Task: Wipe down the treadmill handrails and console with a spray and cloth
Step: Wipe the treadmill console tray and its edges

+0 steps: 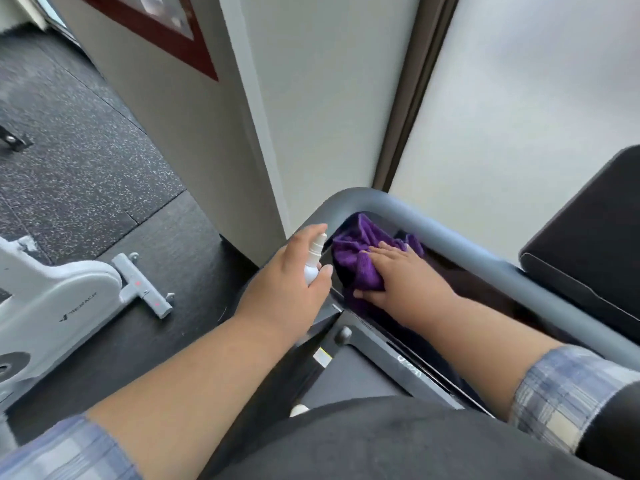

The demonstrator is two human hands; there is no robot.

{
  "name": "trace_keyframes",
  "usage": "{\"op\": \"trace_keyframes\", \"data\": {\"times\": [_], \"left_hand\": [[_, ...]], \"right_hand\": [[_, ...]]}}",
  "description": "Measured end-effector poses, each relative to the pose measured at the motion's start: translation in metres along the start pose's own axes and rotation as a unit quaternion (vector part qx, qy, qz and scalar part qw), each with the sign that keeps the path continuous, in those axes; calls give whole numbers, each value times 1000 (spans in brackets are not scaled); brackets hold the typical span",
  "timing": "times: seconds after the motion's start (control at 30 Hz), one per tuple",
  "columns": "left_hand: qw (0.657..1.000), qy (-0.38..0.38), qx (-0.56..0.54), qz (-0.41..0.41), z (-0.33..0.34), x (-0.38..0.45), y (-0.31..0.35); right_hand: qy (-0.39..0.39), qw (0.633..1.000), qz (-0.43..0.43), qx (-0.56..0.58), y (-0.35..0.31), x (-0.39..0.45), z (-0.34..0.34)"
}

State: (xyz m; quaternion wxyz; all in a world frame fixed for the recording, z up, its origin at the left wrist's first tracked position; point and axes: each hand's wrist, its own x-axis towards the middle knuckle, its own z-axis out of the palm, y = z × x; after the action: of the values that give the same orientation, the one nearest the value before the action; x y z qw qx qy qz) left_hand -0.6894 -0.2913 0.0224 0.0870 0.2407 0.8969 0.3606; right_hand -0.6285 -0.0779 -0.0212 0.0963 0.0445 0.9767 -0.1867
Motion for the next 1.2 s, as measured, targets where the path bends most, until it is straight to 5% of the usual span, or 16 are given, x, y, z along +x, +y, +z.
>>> {"op": "trace_keyframes", "data": {"times": [0.53, 1.2], "left_hand": [[975, -135, 169, 57, 87, 110, 57], [973, -27, 220, -61, -4, 47, -30]], "right_hand": [[46, 996, 42, 68, 10, -60, 25], [45, 999, -2, -27, -15, -47, 39]]}}
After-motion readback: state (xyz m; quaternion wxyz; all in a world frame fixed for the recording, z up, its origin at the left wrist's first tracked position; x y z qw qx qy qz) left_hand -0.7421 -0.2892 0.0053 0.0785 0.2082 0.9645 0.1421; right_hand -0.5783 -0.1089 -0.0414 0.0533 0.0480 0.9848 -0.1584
